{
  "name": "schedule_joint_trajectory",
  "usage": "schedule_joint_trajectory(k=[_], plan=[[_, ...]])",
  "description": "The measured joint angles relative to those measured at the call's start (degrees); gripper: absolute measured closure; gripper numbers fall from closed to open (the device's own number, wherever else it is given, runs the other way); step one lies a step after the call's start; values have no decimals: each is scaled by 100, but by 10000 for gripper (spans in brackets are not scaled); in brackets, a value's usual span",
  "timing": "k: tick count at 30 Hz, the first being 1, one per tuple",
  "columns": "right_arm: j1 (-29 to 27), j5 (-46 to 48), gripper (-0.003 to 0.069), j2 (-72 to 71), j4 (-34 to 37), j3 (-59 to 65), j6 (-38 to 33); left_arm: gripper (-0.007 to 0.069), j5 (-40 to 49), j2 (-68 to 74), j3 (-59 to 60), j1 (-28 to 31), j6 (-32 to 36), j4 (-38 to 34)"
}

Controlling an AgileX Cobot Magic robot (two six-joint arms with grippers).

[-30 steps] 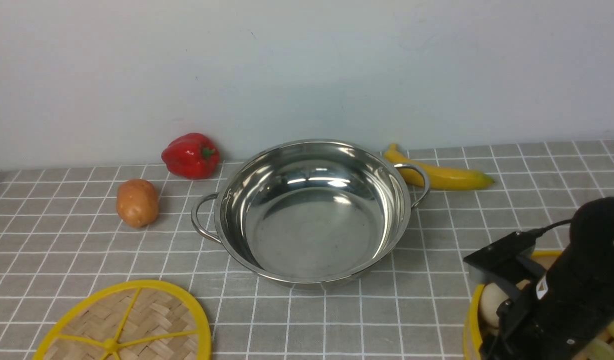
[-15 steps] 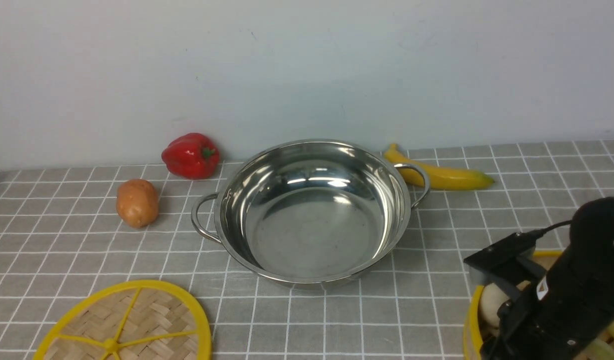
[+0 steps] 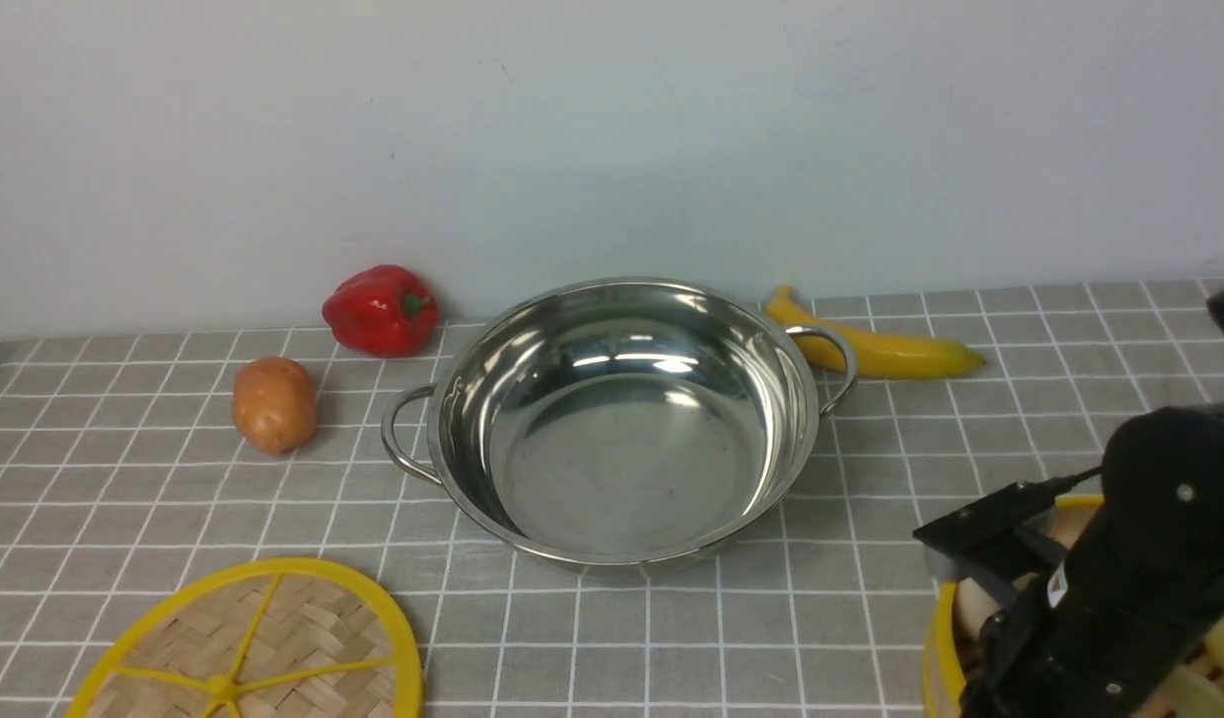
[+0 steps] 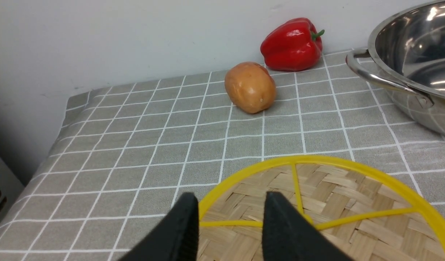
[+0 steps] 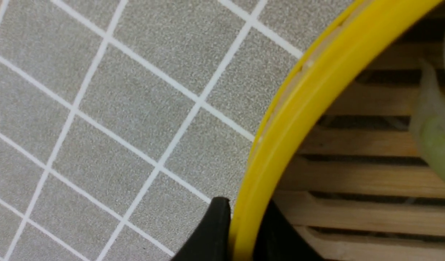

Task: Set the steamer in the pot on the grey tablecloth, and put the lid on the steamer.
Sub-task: 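Reach for and grasp the rim of the bamboo steamer holding the buns with the right gripper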

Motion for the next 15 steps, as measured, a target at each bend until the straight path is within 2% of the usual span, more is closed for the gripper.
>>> schedule_joint_trajectory(k=[9,15], plan=[[0,125,574,0,-90,-86,-41,382,0,0,0,0,0,0],[0,806,595,-89,-530,-668,-15,382,0,0,0,0,0,0]])
